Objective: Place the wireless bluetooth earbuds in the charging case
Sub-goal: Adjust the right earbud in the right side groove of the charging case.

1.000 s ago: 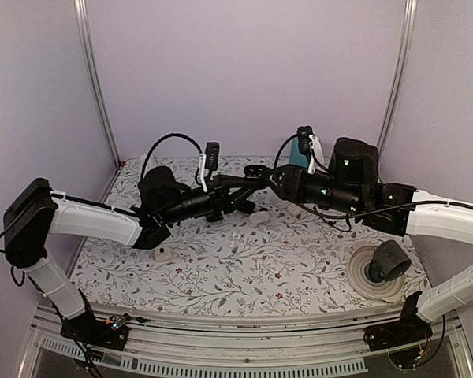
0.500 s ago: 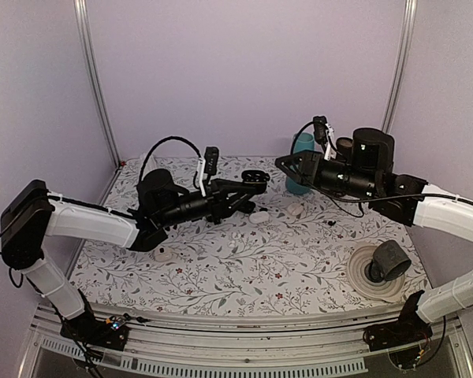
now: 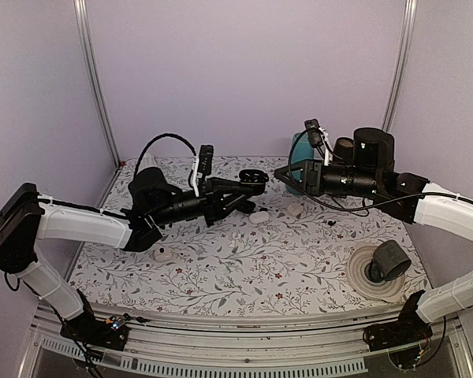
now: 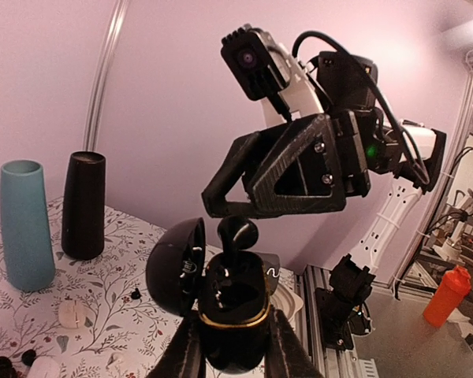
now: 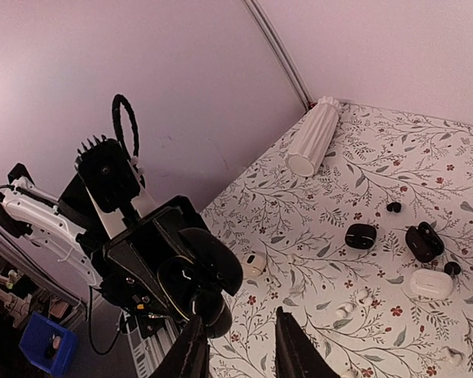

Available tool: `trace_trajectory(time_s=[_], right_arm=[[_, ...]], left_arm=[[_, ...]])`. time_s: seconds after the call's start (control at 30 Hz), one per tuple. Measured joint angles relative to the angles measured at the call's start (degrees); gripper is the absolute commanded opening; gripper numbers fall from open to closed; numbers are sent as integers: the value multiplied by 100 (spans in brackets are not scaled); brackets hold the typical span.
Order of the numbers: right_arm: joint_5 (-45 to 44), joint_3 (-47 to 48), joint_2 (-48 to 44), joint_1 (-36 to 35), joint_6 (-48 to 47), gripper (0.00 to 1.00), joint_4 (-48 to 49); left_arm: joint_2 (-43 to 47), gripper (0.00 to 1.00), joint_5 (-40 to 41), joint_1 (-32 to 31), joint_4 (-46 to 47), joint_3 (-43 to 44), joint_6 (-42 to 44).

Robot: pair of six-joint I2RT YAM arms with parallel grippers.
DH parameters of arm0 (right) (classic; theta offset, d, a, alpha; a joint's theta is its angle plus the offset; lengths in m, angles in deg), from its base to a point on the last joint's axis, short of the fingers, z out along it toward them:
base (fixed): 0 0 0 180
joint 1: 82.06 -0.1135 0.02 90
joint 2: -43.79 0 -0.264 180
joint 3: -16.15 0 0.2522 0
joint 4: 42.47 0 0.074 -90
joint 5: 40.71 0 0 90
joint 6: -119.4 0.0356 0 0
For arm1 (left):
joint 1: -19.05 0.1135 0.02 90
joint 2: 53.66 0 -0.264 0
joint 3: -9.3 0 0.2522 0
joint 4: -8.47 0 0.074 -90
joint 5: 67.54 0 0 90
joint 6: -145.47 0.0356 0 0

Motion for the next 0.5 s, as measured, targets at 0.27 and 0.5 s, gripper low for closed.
trace_trajectory(time_s=[0.27, 0.5], right_arm=[[417, 13, 146, 0, -328, 29, -4], [688, 33, 168, -11, -413, 30, 4]], left_arm=[[2, 0, -247, 4, 61, -4, -2], [2, 0, -280, 11, 70, -7, -2]])
